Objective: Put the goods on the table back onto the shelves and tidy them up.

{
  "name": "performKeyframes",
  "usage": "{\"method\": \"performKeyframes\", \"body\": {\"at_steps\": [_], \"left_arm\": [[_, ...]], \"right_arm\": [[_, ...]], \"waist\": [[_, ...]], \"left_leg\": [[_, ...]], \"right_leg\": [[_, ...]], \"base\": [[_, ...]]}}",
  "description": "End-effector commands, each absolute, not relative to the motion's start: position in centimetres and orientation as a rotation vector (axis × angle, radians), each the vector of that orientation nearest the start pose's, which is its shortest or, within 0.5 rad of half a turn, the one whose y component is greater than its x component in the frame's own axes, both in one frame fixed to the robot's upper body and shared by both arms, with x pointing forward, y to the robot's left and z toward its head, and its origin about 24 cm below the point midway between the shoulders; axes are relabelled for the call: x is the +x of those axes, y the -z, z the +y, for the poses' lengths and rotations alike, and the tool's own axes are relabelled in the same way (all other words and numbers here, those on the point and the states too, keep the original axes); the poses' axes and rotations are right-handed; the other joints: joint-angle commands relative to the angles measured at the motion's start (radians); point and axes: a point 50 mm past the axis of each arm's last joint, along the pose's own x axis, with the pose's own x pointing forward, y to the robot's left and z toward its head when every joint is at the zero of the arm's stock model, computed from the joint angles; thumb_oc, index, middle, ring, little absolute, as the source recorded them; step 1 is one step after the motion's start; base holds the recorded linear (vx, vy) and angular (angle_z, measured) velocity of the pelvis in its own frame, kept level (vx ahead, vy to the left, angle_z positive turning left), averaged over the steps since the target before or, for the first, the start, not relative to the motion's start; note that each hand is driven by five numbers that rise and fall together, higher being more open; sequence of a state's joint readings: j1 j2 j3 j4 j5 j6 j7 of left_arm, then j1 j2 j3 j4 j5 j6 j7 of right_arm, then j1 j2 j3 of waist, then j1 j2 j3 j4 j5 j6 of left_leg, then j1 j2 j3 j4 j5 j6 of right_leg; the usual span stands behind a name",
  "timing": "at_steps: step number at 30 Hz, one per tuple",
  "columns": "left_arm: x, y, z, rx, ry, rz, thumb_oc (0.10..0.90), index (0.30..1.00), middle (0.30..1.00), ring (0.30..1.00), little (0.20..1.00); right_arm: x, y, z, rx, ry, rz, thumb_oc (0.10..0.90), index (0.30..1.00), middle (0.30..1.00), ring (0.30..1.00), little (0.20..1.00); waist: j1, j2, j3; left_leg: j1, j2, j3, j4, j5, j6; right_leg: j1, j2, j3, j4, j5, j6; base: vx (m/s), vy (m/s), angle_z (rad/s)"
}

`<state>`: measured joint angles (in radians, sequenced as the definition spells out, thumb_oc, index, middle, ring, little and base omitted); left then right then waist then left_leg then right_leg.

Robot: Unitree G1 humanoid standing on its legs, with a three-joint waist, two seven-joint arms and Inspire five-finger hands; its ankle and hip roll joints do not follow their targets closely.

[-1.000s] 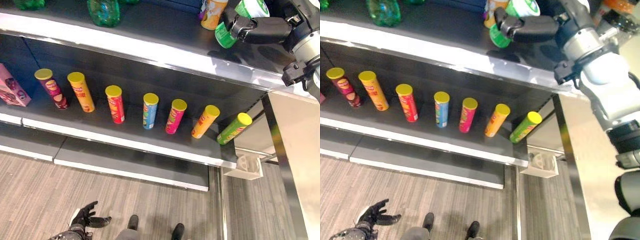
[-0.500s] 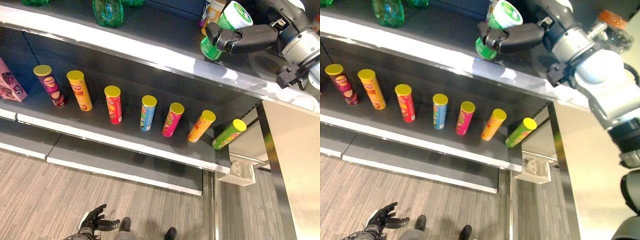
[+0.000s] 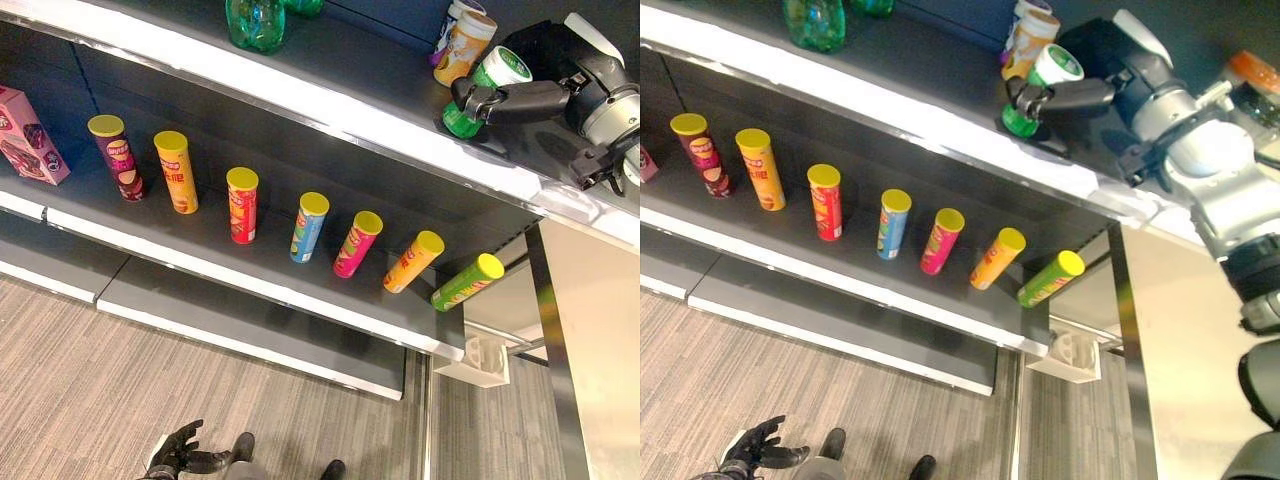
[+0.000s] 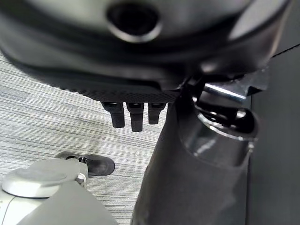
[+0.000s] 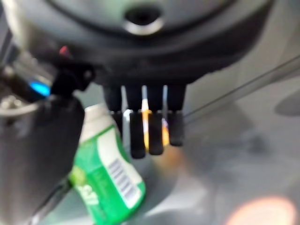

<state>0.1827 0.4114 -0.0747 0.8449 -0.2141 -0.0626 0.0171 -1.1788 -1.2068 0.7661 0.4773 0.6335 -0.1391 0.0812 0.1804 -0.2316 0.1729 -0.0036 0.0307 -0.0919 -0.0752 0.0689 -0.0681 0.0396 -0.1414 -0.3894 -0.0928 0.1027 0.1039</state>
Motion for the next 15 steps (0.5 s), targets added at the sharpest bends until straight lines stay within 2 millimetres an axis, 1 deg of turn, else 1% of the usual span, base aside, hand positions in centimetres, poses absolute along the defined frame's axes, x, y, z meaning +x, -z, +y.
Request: {"method": "performKeyframes", "body": {"at_steps": [1,9,15], "left_arm": [[11.61,10.38,30.65,0.294,-0.246,0.843,0.8,0.9,0.9,0.9,0.9],[11.62,10.38,30.58,0.297,-0.236,0.843,0.8,0.9,0.9,0.9,0.9],[11.77,10.32,30.54,0.299,-0.235,0.837,0.8,0.9,0.9,0.9,0.9]], "right_arm": [[32.92,-39.23,-25.71,-0.762,-0.008,-0.641,0.4,0.3,0.3,0.3,0.3],[32.8,-39.47,-24.98,-0.748,-0.053,-0.657,0.4,0.3,0.3,0.3,0.3],[32.94,-39.55,-25.07,-0.752,-0.033,-0.659,0.4,0.3,0.3,0.3,0.3]], "waist": [[0.017,-0.016,-0.041],[0.017,-0.017,-0.041],[0.016,-0.017,-0.042]], "left_leg": [[-0.001,0.042,0.086,-0.007,-0.059,-0.048],[0.003,0.043,0.085,-0.007,-0.064,-0.047],[0.007,0.044,0.088,-0.008,-0.065,-0.045]], "right_leg": [[0.032,-0.073,-0.012,0.051,-0.049,0.093],[0.035,-0.074,-0.014,0.05,-0.049,0.093],[0.037,-0.071,-0.014,0.051,-0.05,0.092]], "base": [[0.0,0.0,0.0],[0.0,0.0,0.0],[0.0,0.0,0.0]]}}
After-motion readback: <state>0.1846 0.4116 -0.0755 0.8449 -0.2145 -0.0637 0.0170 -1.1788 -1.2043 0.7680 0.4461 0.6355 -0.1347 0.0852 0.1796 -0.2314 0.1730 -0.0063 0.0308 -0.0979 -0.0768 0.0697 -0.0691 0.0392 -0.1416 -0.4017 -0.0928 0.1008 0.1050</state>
